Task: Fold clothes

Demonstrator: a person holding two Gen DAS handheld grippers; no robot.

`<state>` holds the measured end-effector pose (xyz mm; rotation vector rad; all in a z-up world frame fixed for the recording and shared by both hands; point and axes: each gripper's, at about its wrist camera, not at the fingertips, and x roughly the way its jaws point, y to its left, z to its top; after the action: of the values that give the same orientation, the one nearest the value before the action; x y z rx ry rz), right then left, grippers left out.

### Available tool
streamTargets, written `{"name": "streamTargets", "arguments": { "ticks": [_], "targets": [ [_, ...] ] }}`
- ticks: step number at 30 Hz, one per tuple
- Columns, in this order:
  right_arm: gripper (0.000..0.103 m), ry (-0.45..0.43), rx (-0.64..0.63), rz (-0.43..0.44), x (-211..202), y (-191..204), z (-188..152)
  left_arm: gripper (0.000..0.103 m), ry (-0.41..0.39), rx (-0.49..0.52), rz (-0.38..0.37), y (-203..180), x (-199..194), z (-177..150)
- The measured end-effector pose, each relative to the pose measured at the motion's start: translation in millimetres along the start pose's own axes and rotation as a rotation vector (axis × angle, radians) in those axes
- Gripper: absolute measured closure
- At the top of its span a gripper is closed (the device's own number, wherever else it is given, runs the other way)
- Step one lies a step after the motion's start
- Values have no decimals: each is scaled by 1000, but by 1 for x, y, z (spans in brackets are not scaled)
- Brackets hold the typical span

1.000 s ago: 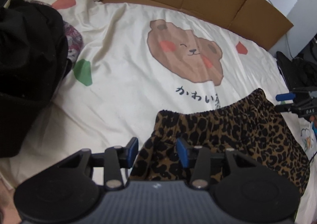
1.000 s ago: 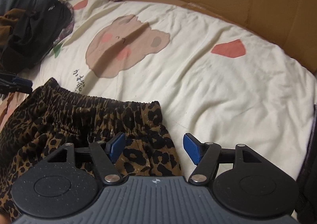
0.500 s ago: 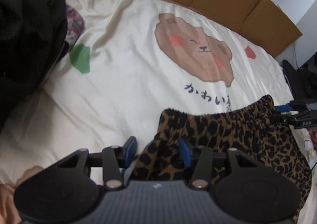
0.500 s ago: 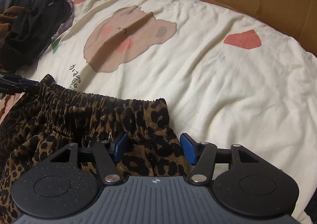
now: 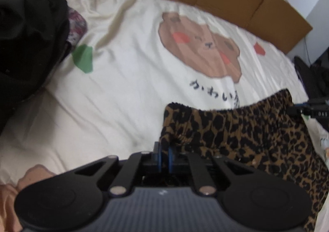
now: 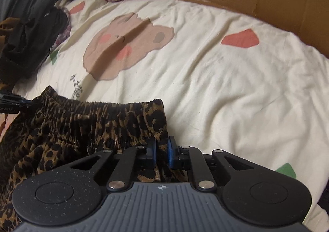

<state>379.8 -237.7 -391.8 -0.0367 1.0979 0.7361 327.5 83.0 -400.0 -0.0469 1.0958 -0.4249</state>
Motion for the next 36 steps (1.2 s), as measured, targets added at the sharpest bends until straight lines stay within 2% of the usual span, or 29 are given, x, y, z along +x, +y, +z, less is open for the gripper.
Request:
{"name": "streamTargets", "arguments": {
  "ticks": [9,14,19,31,36],
  "targets": [
    [94,-107,58,-60,-23,9,-10,98,-106,45,37,-15,-26,1],
    [94,-168,76,-72,-35,9,-2,99,-168,29,68,-22,-37,19],
    [94,-215,62,-92,-45,9,9,99,-219,61,91,-33,-40,33],
    [94,-291,67,-120,-50,10,38,100,-247,55,145,-36,-37,65],
    [94,-310,56,-122,-49,10,63,100,-246,45,162,-33,-31,79]
  ]
}}
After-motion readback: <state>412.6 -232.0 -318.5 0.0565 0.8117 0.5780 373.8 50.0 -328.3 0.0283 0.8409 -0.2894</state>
